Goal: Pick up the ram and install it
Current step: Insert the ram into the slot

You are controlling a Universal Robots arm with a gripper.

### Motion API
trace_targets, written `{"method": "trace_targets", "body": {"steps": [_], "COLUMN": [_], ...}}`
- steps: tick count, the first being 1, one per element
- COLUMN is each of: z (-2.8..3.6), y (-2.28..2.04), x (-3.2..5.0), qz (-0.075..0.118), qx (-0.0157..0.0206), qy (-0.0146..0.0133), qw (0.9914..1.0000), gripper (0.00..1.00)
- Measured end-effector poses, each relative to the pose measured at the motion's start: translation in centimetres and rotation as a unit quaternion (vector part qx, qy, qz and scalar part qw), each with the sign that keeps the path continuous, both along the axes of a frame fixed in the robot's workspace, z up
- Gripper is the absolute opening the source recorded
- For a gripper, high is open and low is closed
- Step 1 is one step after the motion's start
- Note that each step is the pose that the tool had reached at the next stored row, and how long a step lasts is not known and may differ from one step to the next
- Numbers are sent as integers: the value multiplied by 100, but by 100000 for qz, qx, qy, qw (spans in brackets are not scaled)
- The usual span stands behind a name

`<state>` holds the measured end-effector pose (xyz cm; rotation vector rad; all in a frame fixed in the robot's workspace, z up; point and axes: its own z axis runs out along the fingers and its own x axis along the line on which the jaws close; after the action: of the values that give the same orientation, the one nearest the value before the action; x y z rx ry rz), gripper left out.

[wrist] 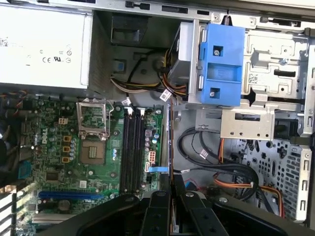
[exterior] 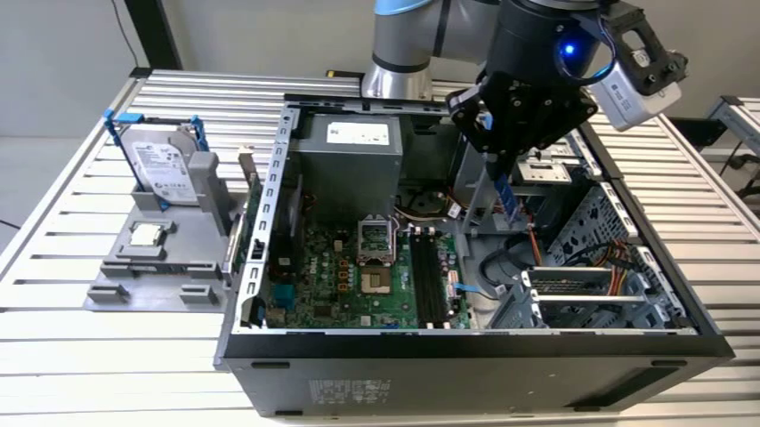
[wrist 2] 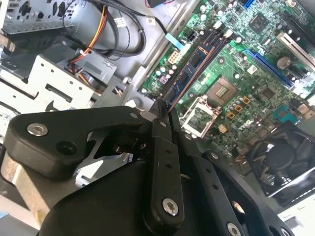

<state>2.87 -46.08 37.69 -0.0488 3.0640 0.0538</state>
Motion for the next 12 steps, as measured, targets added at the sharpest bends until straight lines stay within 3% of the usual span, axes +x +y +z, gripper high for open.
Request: {"method": "trace_targets", "body": {"steps": [7,8,9,10,12], "z": [0,0,0,0,0], "y": [0,0,0,1,0], "x": [-1,-2,-2,-2,0], "qz": [-406,-432,-472,-526,-583], "qx": [0,-7,-5,-7,-8], "qy": [3,121,384,821,2103], "qw": [99999,99999,99998,99995,99976], "gripper": [0,0,0,0,0]}}
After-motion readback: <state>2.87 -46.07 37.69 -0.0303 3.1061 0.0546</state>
